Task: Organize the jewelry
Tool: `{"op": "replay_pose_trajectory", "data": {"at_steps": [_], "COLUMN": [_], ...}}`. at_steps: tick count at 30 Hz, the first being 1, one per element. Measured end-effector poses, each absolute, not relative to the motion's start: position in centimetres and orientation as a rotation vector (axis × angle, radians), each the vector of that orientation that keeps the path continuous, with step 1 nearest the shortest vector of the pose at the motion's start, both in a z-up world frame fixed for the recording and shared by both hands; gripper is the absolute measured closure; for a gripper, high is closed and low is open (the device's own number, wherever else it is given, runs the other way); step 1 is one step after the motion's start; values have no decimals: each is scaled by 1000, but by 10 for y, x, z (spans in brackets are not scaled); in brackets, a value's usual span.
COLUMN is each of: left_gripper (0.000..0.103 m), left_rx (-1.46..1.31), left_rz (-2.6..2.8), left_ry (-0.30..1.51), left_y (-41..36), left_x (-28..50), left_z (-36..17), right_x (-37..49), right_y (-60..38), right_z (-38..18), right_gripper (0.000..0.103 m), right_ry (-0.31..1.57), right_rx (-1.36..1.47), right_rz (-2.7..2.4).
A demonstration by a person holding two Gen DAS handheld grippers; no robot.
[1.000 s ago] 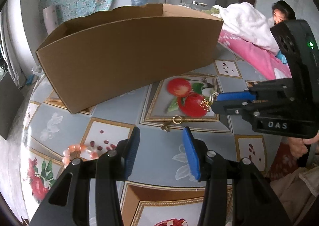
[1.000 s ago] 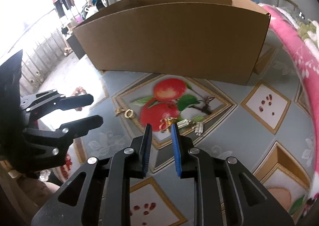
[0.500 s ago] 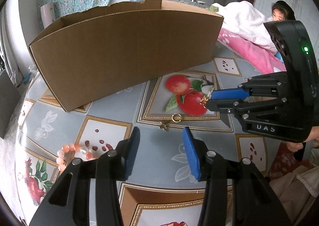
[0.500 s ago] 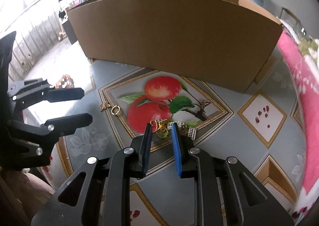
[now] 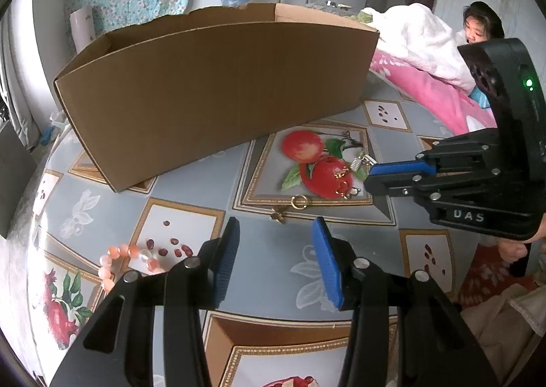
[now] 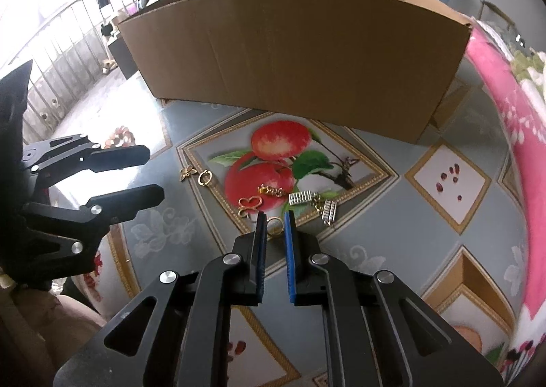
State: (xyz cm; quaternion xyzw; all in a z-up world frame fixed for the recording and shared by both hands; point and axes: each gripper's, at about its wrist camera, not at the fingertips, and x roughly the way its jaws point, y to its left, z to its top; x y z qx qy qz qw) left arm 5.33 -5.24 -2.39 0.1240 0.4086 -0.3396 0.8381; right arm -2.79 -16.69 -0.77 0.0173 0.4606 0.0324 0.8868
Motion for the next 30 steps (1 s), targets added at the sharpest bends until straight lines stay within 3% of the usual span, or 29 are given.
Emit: {"op": "replay_pose_trajectory", "data": {"at_steps": [8, 18, 30], "left_gripper": [60, 75, 85], "left_rx": [284, 287, 292], "left_rz": [-771, -788, -786], "left_ry": [846, 887, 909], "left_y": [-63, -85, -94], "left_x": [46, 60, 72], "left_z": [-21, -28, -37], "right_x": [-41, -42, -51], "right_y": [-174, -176, -187], "right_z": [-11, -15, -11], "right_gripper": [95, 95, 95], "right_ry": [965, 957, 944], "right_rx": [86, 112, 133], "right_rz": [75, 89, 108]}}
